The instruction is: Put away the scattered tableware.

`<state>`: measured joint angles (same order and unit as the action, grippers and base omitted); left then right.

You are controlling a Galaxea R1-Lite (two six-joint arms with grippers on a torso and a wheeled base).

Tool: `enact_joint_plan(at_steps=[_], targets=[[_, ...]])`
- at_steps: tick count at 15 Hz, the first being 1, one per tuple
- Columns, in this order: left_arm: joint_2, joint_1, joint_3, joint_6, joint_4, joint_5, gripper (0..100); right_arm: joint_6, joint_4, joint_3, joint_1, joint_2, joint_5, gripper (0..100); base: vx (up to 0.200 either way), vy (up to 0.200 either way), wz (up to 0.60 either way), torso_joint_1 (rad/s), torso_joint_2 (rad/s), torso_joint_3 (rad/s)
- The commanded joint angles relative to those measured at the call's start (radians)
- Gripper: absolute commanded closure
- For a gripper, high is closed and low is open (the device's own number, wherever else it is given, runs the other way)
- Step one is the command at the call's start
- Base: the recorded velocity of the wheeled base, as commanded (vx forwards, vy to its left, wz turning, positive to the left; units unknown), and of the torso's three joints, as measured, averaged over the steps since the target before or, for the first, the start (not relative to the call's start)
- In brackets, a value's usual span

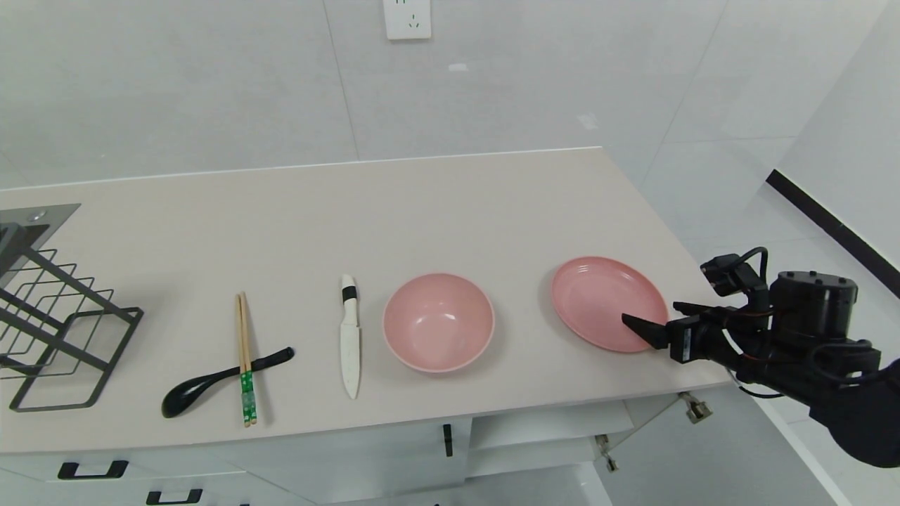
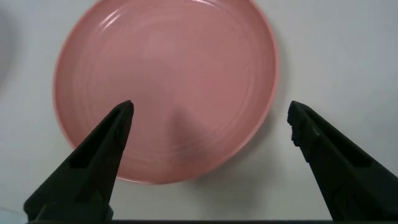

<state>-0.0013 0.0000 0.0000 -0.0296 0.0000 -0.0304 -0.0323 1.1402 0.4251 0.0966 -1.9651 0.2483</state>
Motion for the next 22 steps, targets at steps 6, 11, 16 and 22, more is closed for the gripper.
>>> enact_joint_plan(at_steps=[6,11,16,22], targets=[[0.001,0.000,0.000,-0.001,0.000,0.000,0,0.002,0.021,0.035,0.035,-0.083,0.002,0,0.000,0.000,0.00,0.000,0.00,0.000],[0.001,0.000,0.000,-0.001,0.000,0.000,0,0.009,0.021,0.040,0.051,-0.100,-0.027,100,0.000,0.000,0.00,0.000,0.00,0.000],[0.001,0.000,0.000,-0.001,0.000,0.000,0,0.066,0.032,0.043,0.032,-0.080,-0.076,100,0.000,0.000,0.00,0.000,0.00,0.000],[0.001,0.000,0.000,-0.001,0.000,0.000,0,0.198,0.173,-0.017,0.040,0.040,-0.080,100,0.000,0.000,0.00,0.000,0.00,0.000]])
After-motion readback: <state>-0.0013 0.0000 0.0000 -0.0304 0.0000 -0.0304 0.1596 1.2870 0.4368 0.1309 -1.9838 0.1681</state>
